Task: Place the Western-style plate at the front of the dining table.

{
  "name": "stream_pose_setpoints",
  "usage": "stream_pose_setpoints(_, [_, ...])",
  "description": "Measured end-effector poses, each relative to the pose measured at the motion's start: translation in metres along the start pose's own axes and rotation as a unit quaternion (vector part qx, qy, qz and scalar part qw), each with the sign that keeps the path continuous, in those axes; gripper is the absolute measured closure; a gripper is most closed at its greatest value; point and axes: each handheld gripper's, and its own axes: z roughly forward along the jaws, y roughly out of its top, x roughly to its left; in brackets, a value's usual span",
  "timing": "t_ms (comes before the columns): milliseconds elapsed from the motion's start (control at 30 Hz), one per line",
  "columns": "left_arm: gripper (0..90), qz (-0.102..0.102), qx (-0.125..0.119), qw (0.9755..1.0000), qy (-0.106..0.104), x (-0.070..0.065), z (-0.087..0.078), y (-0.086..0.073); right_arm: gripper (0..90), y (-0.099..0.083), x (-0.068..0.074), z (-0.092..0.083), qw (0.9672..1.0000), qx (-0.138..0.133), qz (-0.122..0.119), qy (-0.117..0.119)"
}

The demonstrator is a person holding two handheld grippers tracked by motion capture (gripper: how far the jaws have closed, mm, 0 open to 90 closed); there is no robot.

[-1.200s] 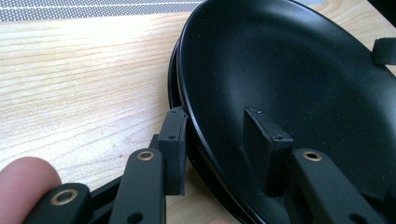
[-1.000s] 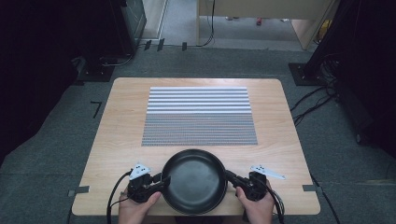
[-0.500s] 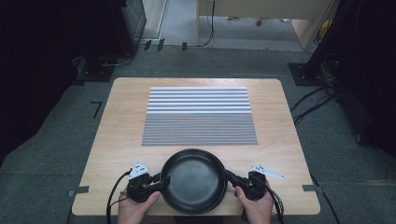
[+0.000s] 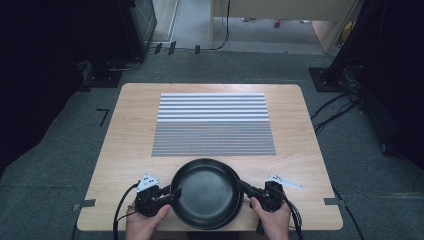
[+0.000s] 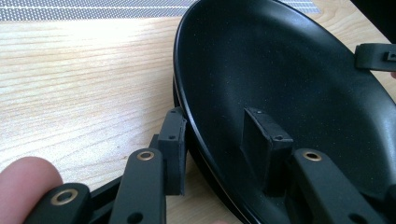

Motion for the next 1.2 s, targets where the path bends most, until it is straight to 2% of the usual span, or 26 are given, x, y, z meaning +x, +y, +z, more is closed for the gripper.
stream_pose_setpoints(200, [64.5,-0.009,-0.003,1.0,0.003,0.002,-0.003,0.001,85.3,-0.001,0.002,0.003,1.0,0.002,-0.001,-0.003])
stream_pose_setpoints(333, [66.8,-0.009,-0.01,0.9998,0.014,0.003,-0.006,0.002,84.7,-0.002,0.005,0.006,1.0,0.005,-0.005,-0.004])
stream_pose_setpoints(433, [68.7,-0.016,-0.013,0.9997,0.012,0.006,-0.008,0.003,83.7,-0.004,0.007,0.009,0.9999,0.011,-0.006,-0.003])
stream_pose_setpoints(733, [69.1,-0.008,-0.013,0.9998,0.015,0.007,-0.01,0.004,79.4,-0.01,0.012,0.016,0.9997,0.024,-0.001,-0.007])
stream_pose_setpoints(833, [69.2,-0.011,-0.014,0.9998,0.011,0.008,-0.01,0.004,79.5,-0.01,0.012,0.017,0.9997,0.024,0.0,-0.008])
stream_pose_setpoints(933, [70.1,-0.015,-0.015,0.9997,0.008,0.009,-0.01,0.003,80.7,-0.01,0.01,0.016,0.9996,0.024,0.014,-0.005])
stream_pose_setpoints(967, [70.5,-0.017,-0.016,0.9997,0.007,0.009,-0.01,0.003,81.8,-0.01,0.009,0.016,0.9994,0.023,0.027,0.0])
stream_pose_setpoints(1000, [70.5,-0.019,-0.018,0.9996,0.004,0.009,-0.01,0.003,81.8,-0.01,0.009,0.016,0.9994,0.023,0.027,0.0])
stream_pose_setpoints(1033, [71.1,-0.022,-0.021,0.9995,0.002,0.01,-0.011,0.002,82.7,-0.01,0.008,0.016,0.9991,0.021,0.037,0.003])
stream_pose_setpoints(1100, [73.2,-0.029,-0.024,0.9993,-0.003,0.01,-0.012,0.002,84.7,-0.012,0.005,0.015,0.9972,0.01,0.073,0.012])
stream_pose_setpoints(1200, [74.8,-0.037,-0.03,0.9988,-0.01,0.01,-0.013,0.002,85.3,-0.013,0.006,0.014,0.9964,0.004,0.084,0.012])
